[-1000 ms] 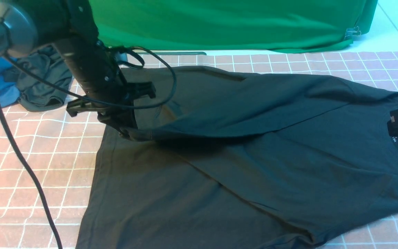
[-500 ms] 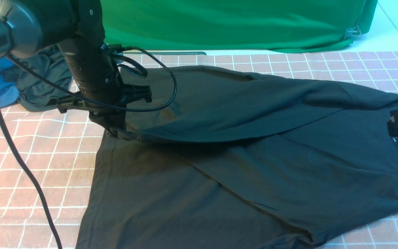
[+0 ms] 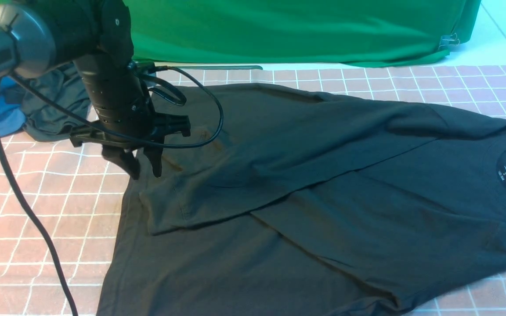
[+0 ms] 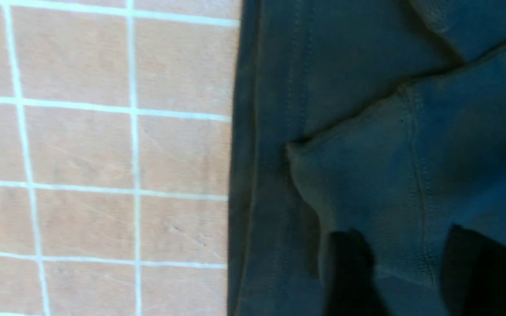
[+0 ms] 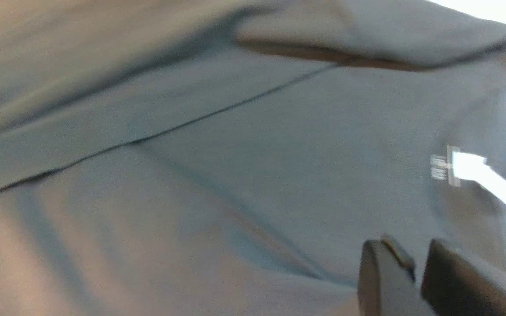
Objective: Fold a long-sleeved shirt over a pink coffee tablecloth.
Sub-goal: 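Grasp the near edge of the shirt at its hem and shoulder corners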
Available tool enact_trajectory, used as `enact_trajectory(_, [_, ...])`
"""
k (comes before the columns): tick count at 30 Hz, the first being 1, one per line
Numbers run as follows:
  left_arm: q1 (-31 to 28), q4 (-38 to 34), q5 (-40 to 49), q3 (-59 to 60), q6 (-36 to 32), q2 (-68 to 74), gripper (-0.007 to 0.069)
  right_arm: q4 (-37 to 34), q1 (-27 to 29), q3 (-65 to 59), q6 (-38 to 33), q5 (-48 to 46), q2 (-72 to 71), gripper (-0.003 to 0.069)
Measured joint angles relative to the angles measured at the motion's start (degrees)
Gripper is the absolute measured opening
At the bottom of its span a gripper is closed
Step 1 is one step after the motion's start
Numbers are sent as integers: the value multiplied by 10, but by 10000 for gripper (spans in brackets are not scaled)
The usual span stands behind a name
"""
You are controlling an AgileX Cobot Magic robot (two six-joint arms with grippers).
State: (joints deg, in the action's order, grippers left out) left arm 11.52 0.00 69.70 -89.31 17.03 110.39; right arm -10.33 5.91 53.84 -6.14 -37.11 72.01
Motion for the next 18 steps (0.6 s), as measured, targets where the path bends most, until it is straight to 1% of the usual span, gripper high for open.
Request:
enact_trajectory(3, [0,-15,0,0,2,-1,422,3,45,21,6,-19,32,176])
enact_trajectory(4, [0,-17,0,0,2,-1,426,3,51,23,7,-20,38,176])
enact_trajectory(5, [3,-42,0,0,0,-1,445,1,68,37,11,-30,61,178])
enact_trajectory(6, [4,-44,0,0,-1,-1,447,1,70,41,11,-32,64,179])
enact_trajectory(8, [25,-58,0,0,-18,-1,444,-2,86,70,14,-40,114,202])
enact_trajectory(11, [60,-44,0,0,-28,1,440,-6,87,97,14,-59,157,248])
enact_trajectory(13, [90,-37,-4,0,-37,2,421,-8,84,105,14,-72,181,274])
enact_trajectory(14, [100,-36,-8,0,-42,3,420,-8,80,105,14,-76,187,279])
enact_trajectory(16, [125,-36,-39,0,-65,6,409,-9,72,106,13,-79,194,284])
enact_trajectory(17, [127,-36,-43,0,-72,7,408,-9,70,106,13,-79,195,284])
enact_trajectory(18, [143,-35,-74,0,-97,8,409,-10,62,106,10,-79,195,286])
